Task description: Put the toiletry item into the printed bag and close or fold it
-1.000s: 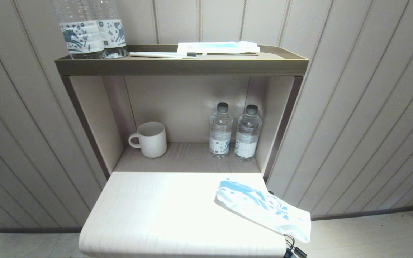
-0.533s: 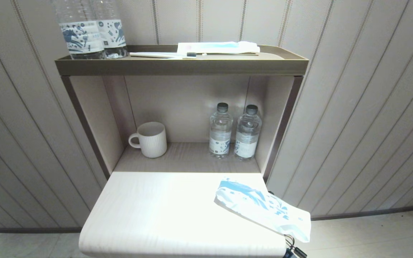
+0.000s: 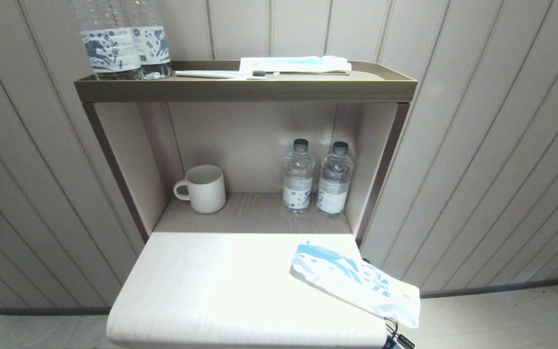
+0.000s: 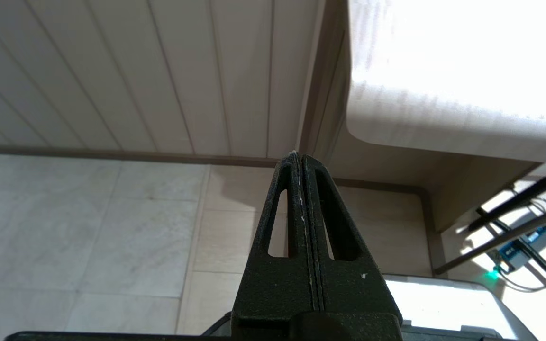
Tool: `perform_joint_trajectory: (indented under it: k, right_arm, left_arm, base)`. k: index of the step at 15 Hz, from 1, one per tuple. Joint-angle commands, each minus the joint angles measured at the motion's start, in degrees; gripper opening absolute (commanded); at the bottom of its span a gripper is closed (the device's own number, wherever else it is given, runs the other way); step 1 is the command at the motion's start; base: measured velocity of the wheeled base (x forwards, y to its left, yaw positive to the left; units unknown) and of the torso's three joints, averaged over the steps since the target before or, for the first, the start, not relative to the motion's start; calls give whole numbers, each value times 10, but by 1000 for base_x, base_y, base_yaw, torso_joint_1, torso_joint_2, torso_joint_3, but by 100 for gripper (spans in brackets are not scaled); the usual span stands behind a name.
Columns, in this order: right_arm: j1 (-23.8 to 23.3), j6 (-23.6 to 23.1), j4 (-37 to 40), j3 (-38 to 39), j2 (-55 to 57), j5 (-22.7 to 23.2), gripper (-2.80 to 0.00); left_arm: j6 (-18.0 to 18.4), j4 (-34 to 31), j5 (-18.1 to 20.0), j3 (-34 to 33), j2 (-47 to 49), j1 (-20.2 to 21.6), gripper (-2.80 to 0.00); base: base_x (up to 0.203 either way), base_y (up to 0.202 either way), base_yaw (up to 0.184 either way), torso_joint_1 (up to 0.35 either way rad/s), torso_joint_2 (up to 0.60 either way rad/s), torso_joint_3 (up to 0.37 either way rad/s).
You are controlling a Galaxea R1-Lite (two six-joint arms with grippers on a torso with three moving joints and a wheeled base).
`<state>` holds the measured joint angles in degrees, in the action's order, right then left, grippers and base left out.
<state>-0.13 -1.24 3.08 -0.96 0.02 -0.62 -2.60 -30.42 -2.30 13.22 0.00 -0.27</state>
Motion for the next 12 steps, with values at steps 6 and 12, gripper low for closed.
perform_joint_trajectory:
  k: [6,12]
  right_arm:
    - [0,4,1,0,0,0,0]
    - [0,4,1,0,0,0,0]
  left_arm:
    - [27,181,10,-85,1,0,-280]
    - [23,189,12,-87,0,0,-280]
  base:
    - [0,0,0,0,0,0]
    - [0,0,0,0,0,0]
